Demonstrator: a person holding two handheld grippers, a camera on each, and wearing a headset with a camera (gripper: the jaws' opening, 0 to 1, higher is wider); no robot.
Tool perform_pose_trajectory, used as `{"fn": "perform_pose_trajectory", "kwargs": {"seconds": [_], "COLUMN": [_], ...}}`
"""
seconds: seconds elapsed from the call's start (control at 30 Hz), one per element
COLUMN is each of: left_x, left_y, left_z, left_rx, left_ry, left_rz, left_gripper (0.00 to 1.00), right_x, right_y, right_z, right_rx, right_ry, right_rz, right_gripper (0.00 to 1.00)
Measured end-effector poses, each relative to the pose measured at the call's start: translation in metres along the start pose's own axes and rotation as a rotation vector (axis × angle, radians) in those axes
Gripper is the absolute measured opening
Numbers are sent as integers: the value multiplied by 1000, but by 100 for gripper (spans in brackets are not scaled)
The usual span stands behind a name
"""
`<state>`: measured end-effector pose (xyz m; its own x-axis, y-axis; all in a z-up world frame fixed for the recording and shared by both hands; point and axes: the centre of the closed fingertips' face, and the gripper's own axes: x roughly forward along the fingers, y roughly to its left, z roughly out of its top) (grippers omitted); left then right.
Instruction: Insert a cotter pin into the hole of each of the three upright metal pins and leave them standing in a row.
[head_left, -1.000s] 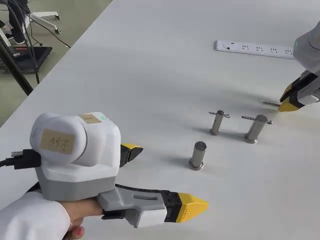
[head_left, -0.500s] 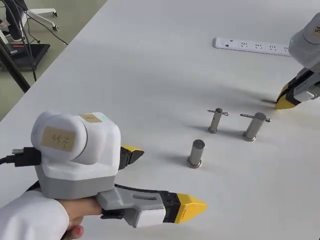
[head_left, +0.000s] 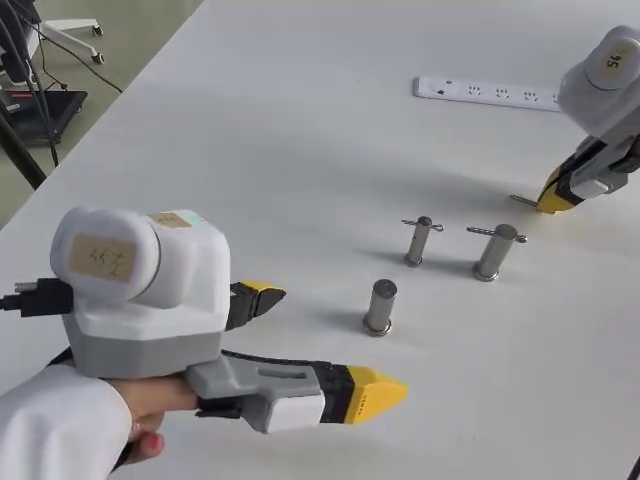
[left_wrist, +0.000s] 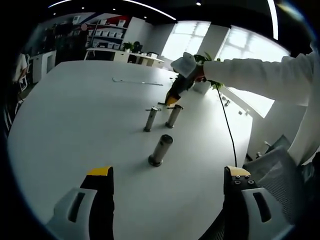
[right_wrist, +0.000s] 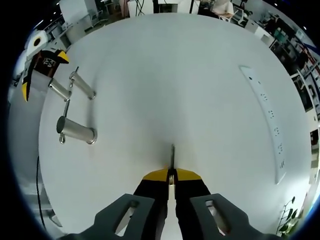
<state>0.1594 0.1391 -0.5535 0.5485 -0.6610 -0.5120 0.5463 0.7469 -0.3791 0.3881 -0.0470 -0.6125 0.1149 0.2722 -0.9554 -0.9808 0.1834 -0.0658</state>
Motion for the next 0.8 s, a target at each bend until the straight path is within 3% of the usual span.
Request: {"fn": "perform_pose_trajectory", "kwargs": {"seconds": [0.27,0.43,0.63,0.8], "left_x": [0,-1,-9,-11], "left_y": [-6,-10,-15,-18], "left_z": [0,3,14,14], "left_rx": [13,21,35,47], "left_ry": [13,11,-45,-45], "left_rz": [-16,-17,-10,-13], "left_gripper": [90,90,88,88], "right_x": [1,1,-2,-14], "right_y": [-2,-3,5,6], "right_z": [-1,-1,-7,-11], "right_rx": [-35,-2,-31,-7], "right_ry": [-10,-29,-19,-51], "right_rz": [-20,-36,-51,-63], "right_gripper": [0,0,0,0]}}
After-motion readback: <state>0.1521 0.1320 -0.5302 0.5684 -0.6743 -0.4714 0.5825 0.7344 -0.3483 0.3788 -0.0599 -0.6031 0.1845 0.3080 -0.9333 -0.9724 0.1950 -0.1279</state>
